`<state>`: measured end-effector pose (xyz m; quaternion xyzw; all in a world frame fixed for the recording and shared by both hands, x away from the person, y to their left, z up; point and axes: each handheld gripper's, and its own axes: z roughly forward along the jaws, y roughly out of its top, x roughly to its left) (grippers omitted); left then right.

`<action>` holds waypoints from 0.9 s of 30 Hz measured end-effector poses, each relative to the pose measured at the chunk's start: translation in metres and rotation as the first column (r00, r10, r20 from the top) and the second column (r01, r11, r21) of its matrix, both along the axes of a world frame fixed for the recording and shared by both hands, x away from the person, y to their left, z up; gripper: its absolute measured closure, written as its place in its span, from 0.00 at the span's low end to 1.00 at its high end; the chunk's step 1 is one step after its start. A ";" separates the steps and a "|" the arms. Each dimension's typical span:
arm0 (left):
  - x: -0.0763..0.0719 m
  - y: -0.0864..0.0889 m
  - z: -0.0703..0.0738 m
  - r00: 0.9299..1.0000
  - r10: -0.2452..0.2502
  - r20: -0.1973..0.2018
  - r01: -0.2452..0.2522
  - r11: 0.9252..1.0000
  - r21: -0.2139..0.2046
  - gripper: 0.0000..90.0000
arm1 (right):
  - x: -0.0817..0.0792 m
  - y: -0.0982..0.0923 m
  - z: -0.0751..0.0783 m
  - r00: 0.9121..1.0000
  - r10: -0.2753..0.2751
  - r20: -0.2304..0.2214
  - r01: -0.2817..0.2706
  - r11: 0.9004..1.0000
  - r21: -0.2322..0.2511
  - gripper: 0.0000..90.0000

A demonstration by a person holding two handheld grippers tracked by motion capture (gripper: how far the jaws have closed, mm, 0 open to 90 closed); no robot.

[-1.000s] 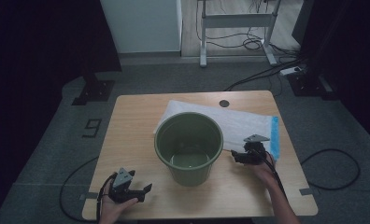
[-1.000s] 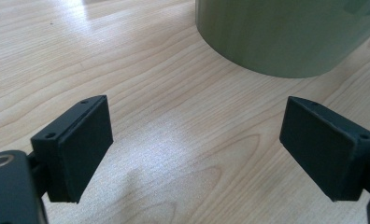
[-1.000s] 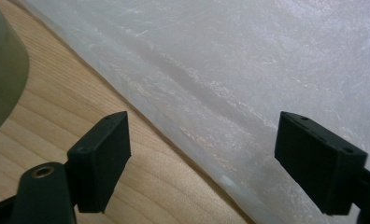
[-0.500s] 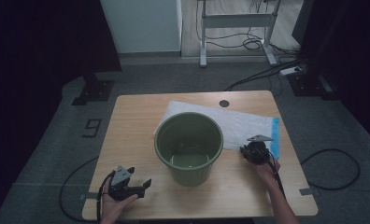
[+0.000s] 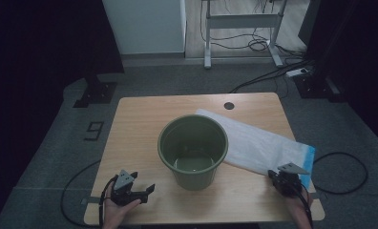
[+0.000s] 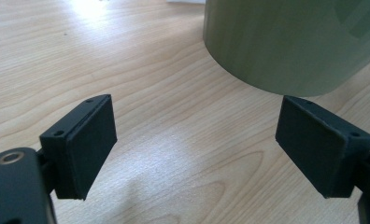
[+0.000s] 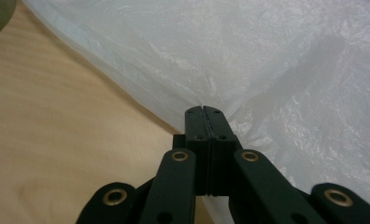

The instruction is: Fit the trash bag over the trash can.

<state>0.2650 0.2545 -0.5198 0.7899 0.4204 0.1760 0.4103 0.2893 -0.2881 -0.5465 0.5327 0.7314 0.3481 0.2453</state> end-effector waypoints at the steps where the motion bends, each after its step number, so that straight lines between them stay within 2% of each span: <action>1: 0.000 -0.001 0.000 1.000 -0.002 -0.003 0.002 1.000 0.002 0.13 | -0.007 -0.007 0.001 1.000 -0.006 0.001 0.006 1.000 0.006 0.98; 7: 0.001 -0.002 -0.002 1.000 -0.009 -0.011 0.009 1.000 0.010 0.13 | -0.035 -0.029 -0.004 1.000 -0.020 -0.014 0.020 1.000 0.014 0.98; 12: 0.001 -0.003 -0.003 1.000 -0.008 -0.014 0.008 1.000 0.010 0.13 | -0.043 -0.039 -0.005 0.999 -0.038 -0.028 0.039 0.999 0.020 0.98; 14: 0.001 -0.003 -0.004 1.000 -0.009 -0.017 0.009 1.000 0.008 0.13 | -0.044 -0.042 -0.005 0.998 -0.047 -0.032 0.049 0.998 0.040 0.97; 17: 0.001 -0.004 -0.005 1.000 -0.014 -0.021 0.015 1.000 0.012 0.13 | -0.045 -0.041 -0.005 0.998 -0.048 -0.030 0.049 0.998 0.038 0.86; 19: 0.001 -0.005 -0.005 1.000 -0.017 -0.022 0.017 1.000 0.013 0.13 | -0.045 -0.039 -0.005 0.998 -0.048 -0.028 0.049 0.998 0.038 0.75; 22: 0.001 -0.005 -0.005 1.000 -0.018 -0.022 0.019 1.000 0.014 0.13 | -0.042 -0.030 -0.001 0.999 -0.039 -0.001 0.039 0.998 0.043 0.58; 25: 0.002 -0.005 -0.006 1.000 -0.018 -0.023 0.018 1.000 0.014 0.13 | -0.032 -0.011 0.005 1.000 -0.003 0.030 0.001 0.998 0.060 0.44; 27: 0.002 -0.005 -0.006 1.000 -0.017 -0.023 0.017 1.000 0.016 0.13 | -0.023 0.005 0.007 0.998 0.037 0.041 -0.039 0.998 0.051 0.37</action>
